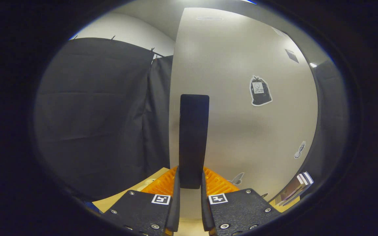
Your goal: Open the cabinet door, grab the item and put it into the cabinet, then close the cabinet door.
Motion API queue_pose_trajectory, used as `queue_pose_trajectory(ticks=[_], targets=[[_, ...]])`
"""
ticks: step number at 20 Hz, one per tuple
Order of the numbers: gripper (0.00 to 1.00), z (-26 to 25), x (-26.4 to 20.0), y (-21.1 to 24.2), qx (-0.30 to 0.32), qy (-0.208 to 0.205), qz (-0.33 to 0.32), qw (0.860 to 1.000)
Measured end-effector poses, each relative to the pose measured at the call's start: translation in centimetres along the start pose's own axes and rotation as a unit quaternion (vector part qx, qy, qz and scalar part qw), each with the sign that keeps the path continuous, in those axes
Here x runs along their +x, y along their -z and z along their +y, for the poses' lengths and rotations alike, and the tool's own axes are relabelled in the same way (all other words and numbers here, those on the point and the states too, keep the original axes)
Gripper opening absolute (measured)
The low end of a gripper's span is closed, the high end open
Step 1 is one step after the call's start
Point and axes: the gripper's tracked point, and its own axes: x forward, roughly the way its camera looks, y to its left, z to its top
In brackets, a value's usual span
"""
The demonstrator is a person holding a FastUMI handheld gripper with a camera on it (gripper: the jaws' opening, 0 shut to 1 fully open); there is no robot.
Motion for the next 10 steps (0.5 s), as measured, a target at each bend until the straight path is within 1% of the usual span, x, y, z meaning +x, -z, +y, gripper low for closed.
queue_pose_trajectory(ticks=[5,10], targets=[[0.28,0.1,-2.1,0.0,-0.002,-0.059,-0.001,0.998],[0.28,-0.4,-2.4,0.3,-0.002,-0.112,0.001,0.994]])
